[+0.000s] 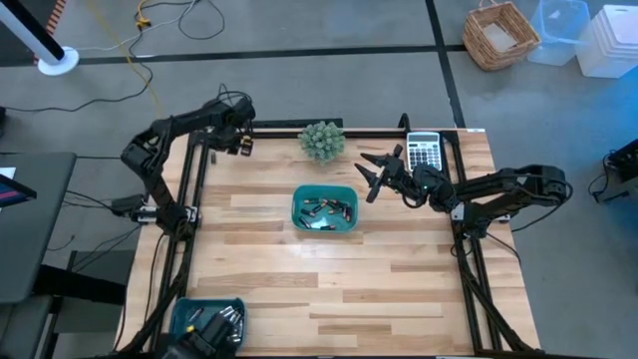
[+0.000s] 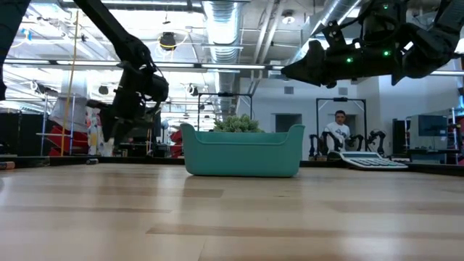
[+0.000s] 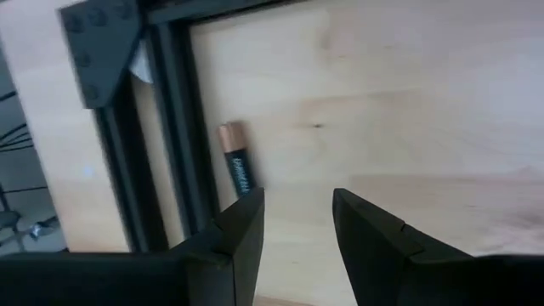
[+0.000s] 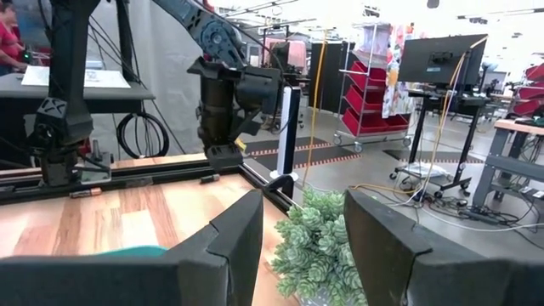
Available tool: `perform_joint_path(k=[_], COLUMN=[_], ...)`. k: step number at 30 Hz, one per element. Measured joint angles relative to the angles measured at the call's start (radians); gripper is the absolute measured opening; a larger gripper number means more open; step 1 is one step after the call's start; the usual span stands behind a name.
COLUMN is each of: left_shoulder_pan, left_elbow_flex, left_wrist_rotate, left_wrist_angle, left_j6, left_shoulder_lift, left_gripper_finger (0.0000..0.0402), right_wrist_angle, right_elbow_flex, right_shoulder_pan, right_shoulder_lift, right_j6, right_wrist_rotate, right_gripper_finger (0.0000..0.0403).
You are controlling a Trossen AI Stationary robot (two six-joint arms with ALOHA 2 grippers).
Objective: Sort batteries
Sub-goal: Put the black battery into the green bin
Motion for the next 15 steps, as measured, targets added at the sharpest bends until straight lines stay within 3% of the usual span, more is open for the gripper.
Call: perform_joint_path(k=[4, 8, 15], left_shoulder_pan=[-0.017, -0.08, -0.238], left_elbow_flex=[0.002, -0.004, -0.151], left_wrist_rotate=[-0.05, -0.175, -0.253], left_wrist_angle=[-0.003, 0.024, 0.272], left_j6=[0.001, -0.016, -0.121], left_shoulder_lift=[-0.001, -0.014, -0.181], left_gripper_finger=[0.0138, 0.0138, 0.0137], right_wrist_angle=[0.0, -0.008, -0.019], right_elbow_flex=[0.0, 0.0, 0.0], right_shoulder_pan=[0.0, 0.0, -0.01], right_shoulder_lift=[0.0, 0.0, 0.0], right_j6=[-0.003, -0.003, -0.01], right_wrist_rotate=[0.0, 0.0, -0.002], right_gripper_finger=[0.0181, 0.0181, 0.0181])
